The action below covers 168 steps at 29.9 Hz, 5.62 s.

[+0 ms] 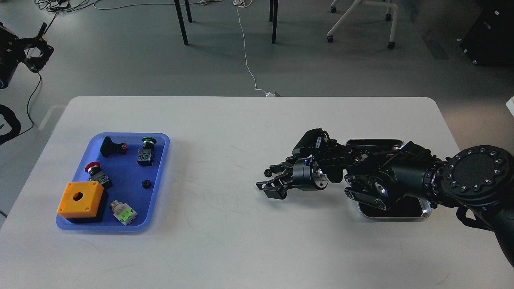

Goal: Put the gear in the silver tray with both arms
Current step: 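Reach the right gripper to the black gear and grasp it, then lift the gear and lower it into the silver tray with the right gripper, then open the right gripper and withdraw it from the silver tray, then grasp another black gear in the blue tray with the left gripper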

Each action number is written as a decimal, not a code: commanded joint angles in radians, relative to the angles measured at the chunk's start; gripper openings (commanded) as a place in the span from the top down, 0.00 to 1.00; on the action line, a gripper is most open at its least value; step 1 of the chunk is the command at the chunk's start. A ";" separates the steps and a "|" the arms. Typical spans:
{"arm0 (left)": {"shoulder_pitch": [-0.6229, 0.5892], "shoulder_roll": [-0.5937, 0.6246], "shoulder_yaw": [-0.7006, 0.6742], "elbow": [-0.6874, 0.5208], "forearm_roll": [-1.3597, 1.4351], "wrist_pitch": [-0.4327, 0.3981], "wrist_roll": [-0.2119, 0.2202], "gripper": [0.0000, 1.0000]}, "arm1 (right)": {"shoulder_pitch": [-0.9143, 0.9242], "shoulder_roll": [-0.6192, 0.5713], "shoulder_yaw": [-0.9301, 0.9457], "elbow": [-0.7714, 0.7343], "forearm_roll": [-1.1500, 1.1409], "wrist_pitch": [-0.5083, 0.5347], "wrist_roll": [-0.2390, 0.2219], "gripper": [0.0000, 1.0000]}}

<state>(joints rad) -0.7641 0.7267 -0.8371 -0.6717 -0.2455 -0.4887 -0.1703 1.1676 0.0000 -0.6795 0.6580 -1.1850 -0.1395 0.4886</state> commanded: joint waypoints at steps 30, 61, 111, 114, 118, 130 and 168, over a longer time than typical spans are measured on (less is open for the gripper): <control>-0.001 0.013 -0.007 -0.002 -0.002 0.000 -0.002 0.02 | 0.033 0.000 -0.003 -0.035 -0.065 -0.002 0.000 0.82; -0.003 0.040 -0.007 -0.002 -0.002 0.000 -0.002 0.02 | 0.268 -0.248 -0.011 0.256 -0.108 0.011 0.000 0.82; -0.001 0.014 0.004 -0.002 -0.002 0.000 -0.003 0.02 | 0.069 -0.583 -0.106 0.219 -0.128 0.000 0.000 0.35; -0.001 0.014 0.004 -0.002 -0.002 0.000 -0.005 0.02 | 0.087 -0.589 -0.097 0.227 -0.124 -0.003 0.000 0.27; 0.000 0.016 0.006 -0.002 -0.002 0.000 -0.006 0.02 | 0.141 -0.618 0.009 0.230 -0.116 -0.002 0.000 0.14; 0.025 0.048 0.018 0.000 0.011 0.000 -0.003 0.02 | 0.110 -0.686 0.448 0.221 0.098 0.006 0.000 0.01; 0.049 0.200 0.229 -0.664 1.550 0.005 -0.112 0.02 | -0.347 -0.370 1.443 0.009 1.345 0.248 0.000 0.00</control>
<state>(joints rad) -0.7232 0.9615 -0.6525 -1.3330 1.1070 -0.4886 -0.2442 0.8542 -0.3748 0.7029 0.6487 0.1424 0.0685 0.4888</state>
